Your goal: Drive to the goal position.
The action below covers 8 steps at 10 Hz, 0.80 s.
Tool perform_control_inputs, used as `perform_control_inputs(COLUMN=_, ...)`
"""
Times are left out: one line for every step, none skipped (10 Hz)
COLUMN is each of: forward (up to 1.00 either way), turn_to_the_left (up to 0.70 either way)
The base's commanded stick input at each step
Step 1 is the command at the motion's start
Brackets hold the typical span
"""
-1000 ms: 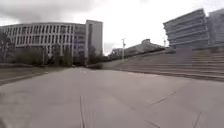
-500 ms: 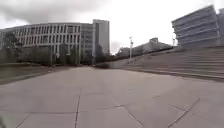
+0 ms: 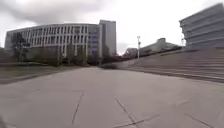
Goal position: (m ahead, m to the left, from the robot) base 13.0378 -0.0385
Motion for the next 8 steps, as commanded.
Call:
perform_control_inputs(forward=1.0, turn_to_the_left=0.19)
perform_control_inputs(forward=1.0, turn_to_the_left=0.17)
perform_control_inputs(forward=1.0, turn_to_the_left=0.11)
perform_control_inputs(forward=1.0, turn_to_the_left=0.04)
perform_control_inputs(forward=1.0, turn_to_the_left=0.0)
perform_control_inputs(forward=1.0, turn_to_the_left=0.0)
perform_control_inputs(forward=1.0, turn_to_the_left=0.0)
perform_control_inputs(forward=1.0, turn_to_the_left=0.0)
